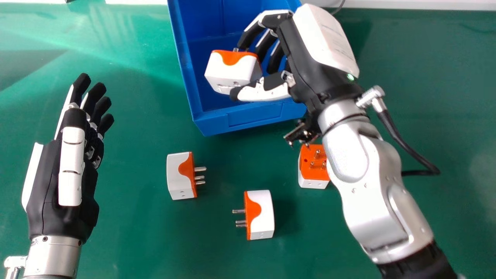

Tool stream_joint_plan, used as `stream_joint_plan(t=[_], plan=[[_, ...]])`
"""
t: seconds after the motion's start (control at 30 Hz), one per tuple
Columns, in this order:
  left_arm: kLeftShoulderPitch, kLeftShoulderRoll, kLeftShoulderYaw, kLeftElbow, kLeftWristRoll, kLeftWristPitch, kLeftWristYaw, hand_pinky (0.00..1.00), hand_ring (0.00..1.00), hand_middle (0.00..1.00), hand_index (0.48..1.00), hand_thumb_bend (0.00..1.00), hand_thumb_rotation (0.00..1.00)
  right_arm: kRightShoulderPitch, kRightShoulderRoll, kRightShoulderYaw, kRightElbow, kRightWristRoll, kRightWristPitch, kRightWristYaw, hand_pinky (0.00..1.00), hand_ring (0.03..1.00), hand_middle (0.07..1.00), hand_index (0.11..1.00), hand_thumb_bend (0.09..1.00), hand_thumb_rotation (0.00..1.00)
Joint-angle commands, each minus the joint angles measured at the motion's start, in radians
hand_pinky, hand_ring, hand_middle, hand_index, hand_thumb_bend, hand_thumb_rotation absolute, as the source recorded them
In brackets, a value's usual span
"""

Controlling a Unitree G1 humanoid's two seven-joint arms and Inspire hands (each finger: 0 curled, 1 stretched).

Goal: Pick all objects and put in blue box

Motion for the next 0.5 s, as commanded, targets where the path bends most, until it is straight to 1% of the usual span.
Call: stream_joint_plan(t=[0.0, 0.1, 0.13, 0.2, 0.37, 0.4, 0.47], plan=[[-0.003, 0.005, 0.007, -0.006, -0.002, -0.013, 0.006, 0.97, 0.97, 0.96, 0.969, 0.6, 0.93, -0.081, 0.009, -0.016, 0.05, 0.01, -0.033, -0.048, 0.29, 0.381, 0.502, 0.527, 0.508, 0.0], [0.0, 0.009, 0.006, -0.004, 0.008, -0.017, 0.009, 0.97, 0.96, 0.96, 0.968, 0.6, 0.92, -0.146, 0.01, -0.022, 0.153, 0.023, -0.051, -0.083, 0.29, 0.39, 0.507, 0.531, 0.504, 0.0], [0.001, 0.009, 0.006, -0.003, 0.009, -0.018, 0.01, 0.97, 0.96, 0.96, 0.967, 0.6, 0.93, -0.168, 0.01, -0.024, 0.187, 0.026, -0.054, -0.093, 0.29, 0.398, 0.511, 0.534, 0.501, 0.0], [0.001, 0.009, 0.005, -0.003, 0.009, -0.019, 0.012, 0.97, 0.96, 0.96, 0.967, 0.6, 0.93, -0.21, 0.01, -0.025, 0.253, 0.031, -0.064, -0.111, 0.29, 0.398, 0.511, 0.534, 0.501, 0.0], [0.002, 0.011, 0.004, -0.002, 0.003, -0.024, 0.003, 0.98, 0.96, 0.96, 0.966, 0.6, 0.94, -0.306, 0.011, -0.025, 0.414, 0.052, -0.092, -0.151, 0.3, 0.408, 0.514, 0.538, 0.496, 0.0], [0.003, 0.01, 0.004, -0.004, 0.0, -0.021, 0.004, 0.98, 0.96, 0.96, 0.966, 0.6, 0.94, -0.324, 0.013, -0.025, 0.445, 0.055, -0.093, -0.157, 0.3, 0.408, 0.514, 0.538, 0.496, 0.0], [0.005, 0.007, 0.004, -0.008, -0.001, -0.016, 0.01, 0.98, 0.96, 0.96, 0.966, 0.6, 0.95, -0.356, 0.019, -0.023, 0.497, 0.057, -0.082, -0.163, 0.29, 0.409, 0.508, 0.541, 0.495, 0.0]])
